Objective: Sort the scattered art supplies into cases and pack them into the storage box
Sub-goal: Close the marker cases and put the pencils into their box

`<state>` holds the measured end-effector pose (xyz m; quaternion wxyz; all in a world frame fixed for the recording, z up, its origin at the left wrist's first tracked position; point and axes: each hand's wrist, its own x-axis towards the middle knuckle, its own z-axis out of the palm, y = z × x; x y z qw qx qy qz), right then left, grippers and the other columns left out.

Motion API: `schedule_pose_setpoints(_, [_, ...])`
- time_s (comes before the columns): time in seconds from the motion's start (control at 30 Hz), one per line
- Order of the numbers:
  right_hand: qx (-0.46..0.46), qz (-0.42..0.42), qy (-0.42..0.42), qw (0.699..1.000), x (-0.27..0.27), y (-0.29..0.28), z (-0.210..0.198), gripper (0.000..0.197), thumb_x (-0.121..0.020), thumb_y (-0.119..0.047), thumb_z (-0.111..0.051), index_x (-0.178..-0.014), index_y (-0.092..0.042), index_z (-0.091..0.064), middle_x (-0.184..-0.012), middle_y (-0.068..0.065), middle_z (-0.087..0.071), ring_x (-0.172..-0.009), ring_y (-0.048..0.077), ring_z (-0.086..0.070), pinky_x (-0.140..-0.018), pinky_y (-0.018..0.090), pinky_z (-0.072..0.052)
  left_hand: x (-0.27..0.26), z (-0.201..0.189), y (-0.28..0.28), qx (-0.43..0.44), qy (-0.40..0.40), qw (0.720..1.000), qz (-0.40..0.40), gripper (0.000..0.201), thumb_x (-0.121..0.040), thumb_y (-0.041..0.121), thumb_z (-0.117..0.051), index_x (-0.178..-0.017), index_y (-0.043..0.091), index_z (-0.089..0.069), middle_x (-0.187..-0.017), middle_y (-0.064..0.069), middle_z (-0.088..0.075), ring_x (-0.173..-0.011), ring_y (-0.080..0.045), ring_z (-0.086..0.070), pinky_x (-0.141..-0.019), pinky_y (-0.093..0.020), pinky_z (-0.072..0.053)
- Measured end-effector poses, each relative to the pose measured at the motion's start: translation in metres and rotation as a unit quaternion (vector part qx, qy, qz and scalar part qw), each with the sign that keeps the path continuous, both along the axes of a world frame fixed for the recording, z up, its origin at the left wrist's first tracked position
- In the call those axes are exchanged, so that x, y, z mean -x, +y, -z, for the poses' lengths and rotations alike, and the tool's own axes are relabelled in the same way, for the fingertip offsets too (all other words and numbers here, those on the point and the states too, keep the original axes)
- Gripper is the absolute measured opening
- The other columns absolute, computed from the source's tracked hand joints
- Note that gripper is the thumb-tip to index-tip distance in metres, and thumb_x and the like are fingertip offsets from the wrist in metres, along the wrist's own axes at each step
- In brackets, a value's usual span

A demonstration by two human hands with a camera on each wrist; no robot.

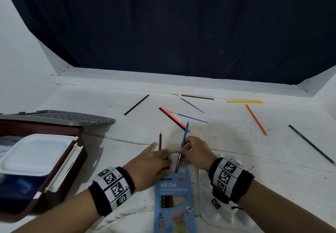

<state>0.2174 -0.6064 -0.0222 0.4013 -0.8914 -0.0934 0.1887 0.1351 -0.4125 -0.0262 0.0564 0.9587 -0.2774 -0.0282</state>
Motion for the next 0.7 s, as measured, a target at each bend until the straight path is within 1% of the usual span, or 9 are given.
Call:
schedule_pose_setpoints(0.07, [0.002,-0.004,-0.001,1.000,0.001,0.002,-0.001,0.009,-0.092,-0.014,-0.065,-0.096,-0.008,-0.061,-0.090,0.010,-0.070,-0.079,0.028,-0.071,-0.075,0.046,-0.061,0.006,-0.006,0.001,0.032,0.044,0.998,0.032,0.040,-0.100,0.043,-0.033,-0.109,0.022,-0.066,-0.119,0.006,-0.064,-0.120,-0.013,-0.055,-0.114,-0.032,-0.030])
schedule_pose_setpoints(0.13, [0.007,-0.009,-0.003,1.000,0.004,0.003,-0.007,0.015,-0.093,-0.013,-0.065,-0.104,-0.004,-0.062,-0.089,0.011,-0.071,-0.076,0.025,-0.072,-0.075,0.043,-0.061,0.013,-0.013,0.002,0.075,0.085,0.993,0.032,0.039,-0.098,0.042,-0.041,-0.114,0.018,-0.066,-0.120,0.002,-0.064,-0.114,-0.015,-0.057,-0.101,-0.035,-0.047])
schedule_pose_setpoints(0.2, [0.007,-0.010,0.004,1.000,0.009,0.005,-0.013,0.026,-0.093,-0.010,-0.066,-0.113,0.004,-0.060,-0.088,0.016,-0.072,-0.069,0.022,-0.073,-0.070,0.037,-0.062,0.019,-0.015,0.006,0.103,0.075,0.992,0.021,0.038,-0.093,0.041,-0.050,-0.116,0.017,-0.068,-0.122,-0.001,-0.065,-0.112,-0.019,-0.061,-0.093,-0.035,-0.055])
schedule_pose_setpoints(0.27, [0.005,-0.008,0.008,1.000,0.012,0.006,-0.018,0.041,-0.090,-0.008,-0.068,-0.120,0.016,-0.052,-0.090,0.026,-0.072,-0.066,0.024,-0.073,-0.069,0.038,-0.062,0.021,-0.013,0.012,0.082,0.040,0.996,0.012,0.040,-0.085,0.043,-0.063,-0.114,0.017,-0.070,-0.123,-0.002,-0.066,-0.107,-0.022,-0.066,-0.086,-0.036,-0.059])
schedule_pose_setpoints(0.33, [0.016,-0.027,0.009,0.999,0.013,0.005,-0.024,0.043,-0.088,-0.010,-0.072,-0.121,0.012,-0.056,-0.086,0.023,-0.073,-0.066,0.020,-0.074,-0.073,0.037,-0.062,0.020,-0.012,0.016,0.058,0.019,0.998,0.000,0.047,-0.080,0.046,-0.071,-0.116,0.016,-0.070,-0.127,-0.003,-0.065,-0.107,-0.023,-0.067,-0.086,-0.037,-0.059])
schedule_pose_setpoints(0.43, [0.060,-0.096,-0.028,0.993,0.010,0.005,-0.033,0.034,-0.085,-0.013,-0.072,-0.117,-0.003,-0.064,-0.085,0.009,-0.073,-0.068,0.013,-0.072,-0.076,0.032,-0.061,0.020,-0.007,0.022,0.071,0.025,0.997,-0.009,0.053,-0.086,0.050,-0.062,-0.124,0.014,-0.066,-0.135,-0.005,-0.061,-0.114,-0.025,-0.064,-0.089,-0.040,-0.058])
schedule_pose_setpoints(0.53, [0.123,-0.175,-0.121,0.969,0.007,0.004,-0.039,0.039,-0.088,-0.016,-0.066,-0.127,-0.013,-0.061,-0.106,0.004,-0.068,-0.096,0.016,-0.064,-0.089,0.034,-0.054,0.020,-0.006,0.023,0.078,0.049,0.996,-0.018,0.057,-0.089,0.055,-0.052,-0.126,0.013,-0.064,-0.137,-0.005,-0.060,-0.114,-0.026,-0.064,-0.090,-0.042,-0.057])
schedule_pose_setpoints(0.63, [0.244,-0.288,-0.195,0.905,0.005,0.002,-0.034,0.048,-0.094,-0.024,-0.059,-0.141,-0.019,-0.051,-0.146,0.007,-0.045,-0.137,0.026,-0.036,-0.110,0.042,-0.038,0.019,-0.007,0.022,0.064,0.061,0.996,-0.027,0.061,-0.089,0.058,-0.047,-0.131,0.015,-0.062,-0.142,-0.001,-0.055,-0.120,-0.023,-0.060,-0.096,-0.040,-0.053])
schedule_pose_setpoints(0.7, [0.301,-0.344,-0.198,0.867,0.007,0.002,-0.031,0.050,-0.097,-0.033,-0.057,-0.145,-0.022,-0.048,-0.160,0.004,-0.028,-0.149,0.025,-0.020,-0.116,0.046,-0.031,0.019,-0.009,0.018,0.060,0.077,0.994,-0.043,0.063,-0.091,0.057,-0.047,-0.138,0.017,-0.056,-0.150,0.001,-0.047,-0.130,-0.021,-0.052,-0.105,-0.038,-0.048])
